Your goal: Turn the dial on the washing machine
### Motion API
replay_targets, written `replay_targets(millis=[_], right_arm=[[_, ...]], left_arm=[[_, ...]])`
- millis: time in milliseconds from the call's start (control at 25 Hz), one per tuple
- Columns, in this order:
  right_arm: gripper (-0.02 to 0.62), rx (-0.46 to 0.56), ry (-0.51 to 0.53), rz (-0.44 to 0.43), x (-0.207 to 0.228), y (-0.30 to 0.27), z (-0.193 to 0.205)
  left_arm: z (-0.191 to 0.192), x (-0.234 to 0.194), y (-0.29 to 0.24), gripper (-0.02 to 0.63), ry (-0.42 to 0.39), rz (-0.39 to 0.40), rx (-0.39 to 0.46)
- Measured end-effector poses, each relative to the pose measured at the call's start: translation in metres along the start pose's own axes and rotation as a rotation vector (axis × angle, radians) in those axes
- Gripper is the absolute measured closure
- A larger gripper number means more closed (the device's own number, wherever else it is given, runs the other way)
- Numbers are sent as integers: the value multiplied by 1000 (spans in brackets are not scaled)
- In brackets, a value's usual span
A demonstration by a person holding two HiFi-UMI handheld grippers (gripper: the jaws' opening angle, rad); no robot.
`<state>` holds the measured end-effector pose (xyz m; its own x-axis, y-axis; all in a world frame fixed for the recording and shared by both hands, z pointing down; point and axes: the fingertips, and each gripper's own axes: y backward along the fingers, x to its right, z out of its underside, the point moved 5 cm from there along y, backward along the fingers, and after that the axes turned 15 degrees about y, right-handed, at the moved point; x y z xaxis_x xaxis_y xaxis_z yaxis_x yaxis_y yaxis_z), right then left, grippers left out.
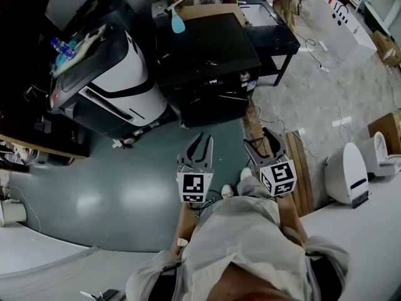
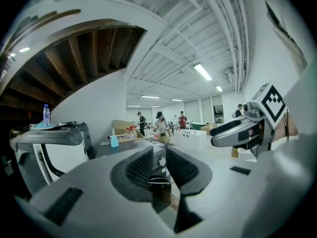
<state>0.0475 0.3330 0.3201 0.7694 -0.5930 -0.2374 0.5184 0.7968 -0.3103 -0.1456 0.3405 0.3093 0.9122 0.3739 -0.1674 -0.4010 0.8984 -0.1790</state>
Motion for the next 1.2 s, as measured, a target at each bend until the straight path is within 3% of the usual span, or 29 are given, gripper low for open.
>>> replay_targets(millis=[520, 1200], right_arm=[[310, 19, -12, -43, 17, -38, -2], [319, 13, -30, -113, 97, -101, 8]], left_arm=[[-1, -12, -21, 517, 12, -44, -9], [-20, -11, -111, 517, -8, -98, -32]])
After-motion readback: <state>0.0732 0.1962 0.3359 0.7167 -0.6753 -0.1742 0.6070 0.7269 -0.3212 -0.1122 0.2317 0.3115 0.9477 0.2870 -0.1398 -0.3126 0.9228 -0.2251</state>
